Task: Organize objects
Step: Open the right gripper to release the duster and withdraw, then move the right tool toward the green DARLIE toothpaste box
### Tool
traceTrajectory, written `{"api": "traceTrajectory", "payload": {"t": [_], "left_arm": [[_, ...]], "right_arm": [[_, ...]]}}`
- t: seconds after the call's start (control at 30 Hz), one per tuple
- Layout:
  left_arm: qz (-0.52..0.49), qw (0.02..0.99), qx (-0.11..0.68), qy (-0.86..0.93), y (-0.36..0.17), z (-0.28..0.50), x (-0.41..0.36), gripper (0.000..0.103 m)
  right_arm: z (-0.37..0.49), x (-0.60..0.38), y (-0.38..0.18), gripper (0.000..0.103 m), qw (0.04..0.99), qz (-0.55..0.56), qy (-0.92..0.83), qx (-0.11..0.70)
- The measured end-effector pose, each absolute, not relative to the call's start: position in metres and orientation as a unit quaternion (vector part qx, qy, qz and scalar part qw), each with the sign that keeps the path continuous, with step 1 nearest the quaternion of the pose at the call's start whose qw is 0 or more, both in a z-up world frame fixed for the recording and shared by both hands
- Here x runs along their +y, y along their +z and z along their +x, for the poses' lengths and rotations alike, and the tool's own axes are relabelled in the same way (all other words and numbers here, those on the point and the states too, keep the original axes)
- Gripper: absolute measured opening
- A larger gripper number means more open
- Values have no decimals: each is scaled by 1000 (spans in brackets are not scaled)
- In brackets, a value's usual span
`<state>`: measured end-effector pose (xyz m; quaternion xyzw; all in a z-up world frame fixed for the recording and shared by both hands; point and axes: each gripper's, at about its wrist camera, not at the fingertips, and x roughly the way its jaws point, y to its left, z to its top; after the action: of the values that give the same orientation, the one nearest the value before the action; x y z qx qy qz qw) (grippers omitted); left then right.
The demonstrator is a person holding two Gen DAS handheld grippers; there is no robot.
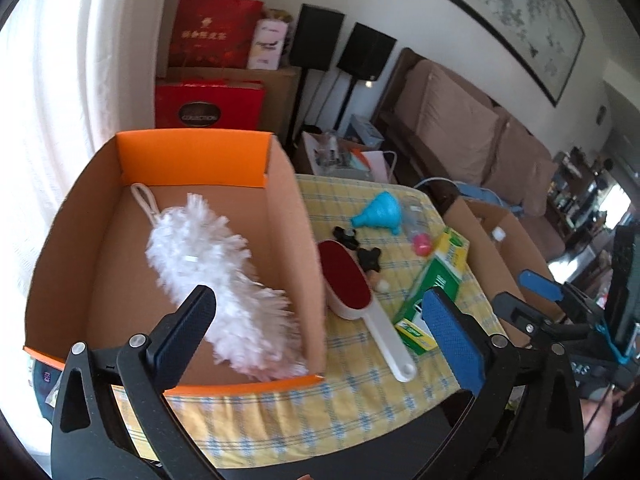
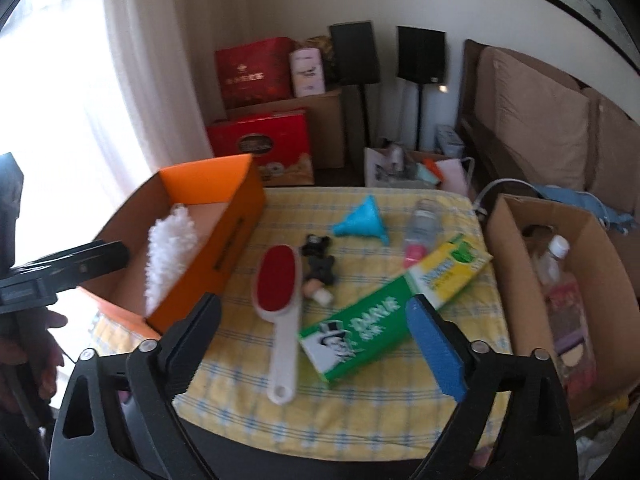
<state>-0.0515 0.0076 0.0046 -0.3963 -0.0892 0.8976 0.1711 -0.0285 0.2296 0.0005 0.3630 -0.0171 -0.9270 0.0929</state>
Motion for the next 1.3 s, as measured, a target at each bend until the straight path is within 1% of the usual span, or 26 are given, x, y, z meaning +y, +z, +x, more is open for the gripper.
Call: {"api": "traceTrajectory", "payload": {"t": [0.43, 0.63, 0.8, 1.03, 1.3], "left_arm": [[-406, 235, -47, 882, -9, -36, 83, 103], [-417, 266, -24, 869, -21, -42, 119, 103], [-439, 288, -21, 851, -35, -54, 143, 103], [-461, 290, -2, 839, -64, -71, 168, 103], [-461, 290, 22, 839, -80, -76, 181, 103]], "right_arm": [[-23, 291, -22, 101, 31, 389, -919, -61], [-23, 312, -26, 101, 13, 388, -917, -85], [-22, 330, -29, 101, 0, 383, -917, -107], [-28, 338, -36, 101, -6, 392, -914, -105], [-43, 344, -51, 101, 0, 405, -905, -131]]}}
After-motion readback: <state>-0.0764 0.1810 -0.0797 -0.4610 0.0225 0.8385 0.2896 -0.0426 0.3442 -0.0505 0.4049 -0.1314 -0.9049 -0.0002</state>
